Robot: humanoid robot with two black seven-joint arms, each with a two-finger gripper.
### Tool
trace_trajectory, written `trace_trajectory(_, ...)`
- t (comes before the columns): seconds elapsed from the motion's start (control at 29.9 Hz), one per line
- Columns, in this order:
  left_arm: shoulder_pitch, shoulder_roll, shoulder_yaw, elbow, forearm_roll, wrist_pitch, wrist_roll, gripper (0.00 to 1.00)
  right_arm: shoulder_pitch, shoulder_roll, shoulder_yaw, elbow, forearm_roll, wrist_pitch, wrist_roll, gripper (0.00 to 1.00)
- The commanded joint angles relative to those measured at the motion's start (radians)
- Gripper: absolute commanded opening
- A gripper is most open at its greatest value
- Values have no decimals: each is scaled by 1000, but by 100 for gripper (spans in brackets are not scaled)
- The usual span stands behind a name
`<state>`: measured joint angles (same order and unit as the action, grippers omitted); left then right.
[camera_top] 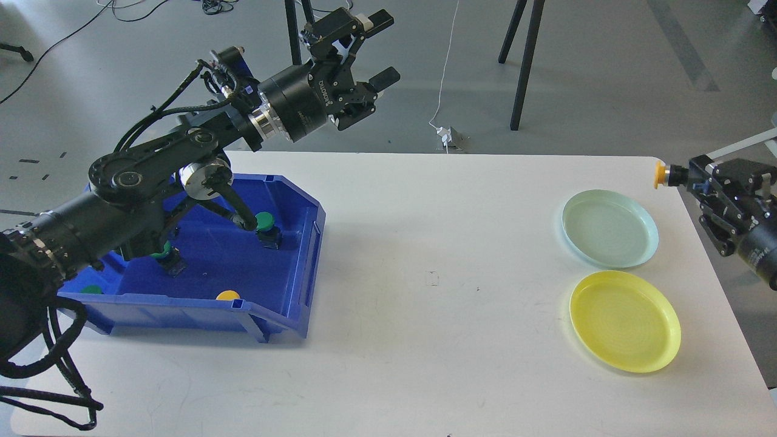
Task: Pass button and place on color plate
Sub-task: 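Carry the button with the right gripper and release it onto the yellow plate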
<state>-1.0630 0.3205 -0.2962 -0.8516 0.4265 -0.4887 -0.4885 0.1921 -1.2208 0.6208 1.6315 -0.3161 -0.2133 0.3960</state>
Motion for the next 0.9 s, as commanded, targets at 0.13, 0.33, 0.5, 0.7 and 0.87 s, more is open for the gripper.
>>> trace_trajectory(0.13,0,0,0,0,0,0,0,91,-134,-2,-58,-30,-6,-41,-31,5)
trace_trajectory(0.33,0,0,0,0,0,0,0,92,-88,159,-148,-137,-63,-37,-85,10)
trace_trajectory(0.5,-2,0,0,0,0,0,0,92,-85,242,-158,-188,-66,-37,-86,33)
trace_trajectory(0.7,0,0,0,0,0,0,0,92,-80,256,-151,-188,-64,-37,-86,59)
trace_trajectory(0.87,-2,0,0,0,-2,0,0,92,-77,259,-145,-182,-60,-35,-85,74)
